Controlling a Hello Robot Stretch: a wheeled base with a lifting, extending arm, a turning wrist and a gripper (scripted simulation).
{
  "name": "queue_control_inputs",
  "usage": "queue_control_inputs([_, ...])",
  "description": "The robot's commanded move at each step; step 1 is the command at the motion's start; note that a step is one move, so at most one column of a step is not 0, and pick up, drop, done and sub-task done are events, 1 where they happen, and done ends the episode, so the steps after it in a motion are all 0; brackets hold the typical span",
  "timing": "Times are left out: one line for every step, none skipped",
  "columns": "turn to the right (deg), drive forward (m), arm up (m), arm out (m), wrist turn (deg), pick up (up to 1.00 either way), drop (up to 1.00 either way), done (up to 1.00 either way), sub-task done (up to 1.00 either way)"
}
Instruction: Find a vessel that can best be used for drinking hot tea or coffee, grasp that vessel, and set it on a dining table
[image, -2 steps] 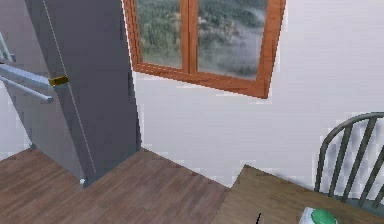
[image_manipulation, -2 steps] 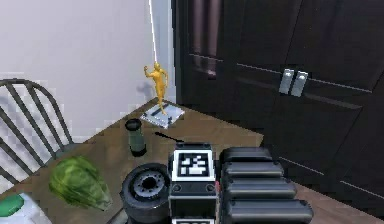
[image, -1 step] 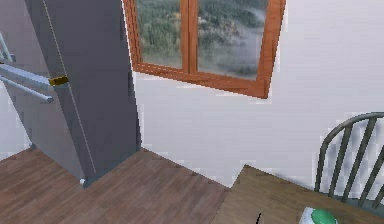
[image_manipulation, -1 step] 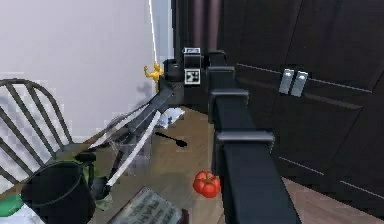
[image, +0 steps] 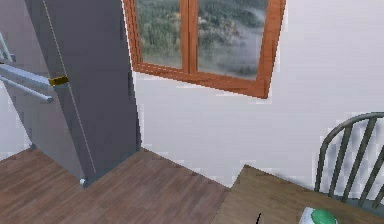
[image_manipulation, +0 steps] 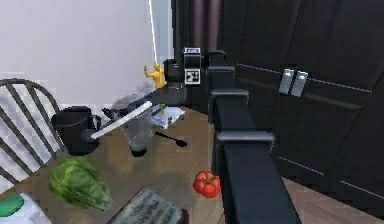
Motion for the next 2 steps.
queue_control_inputs([0.0,0.00,0.00,0.00,42.0,0.00,0.00,0.00,0.00])
queue_control_inputs([0.0,0.00,-0.04,0.00,0.0,0.00,0.00,0.00,0.00])
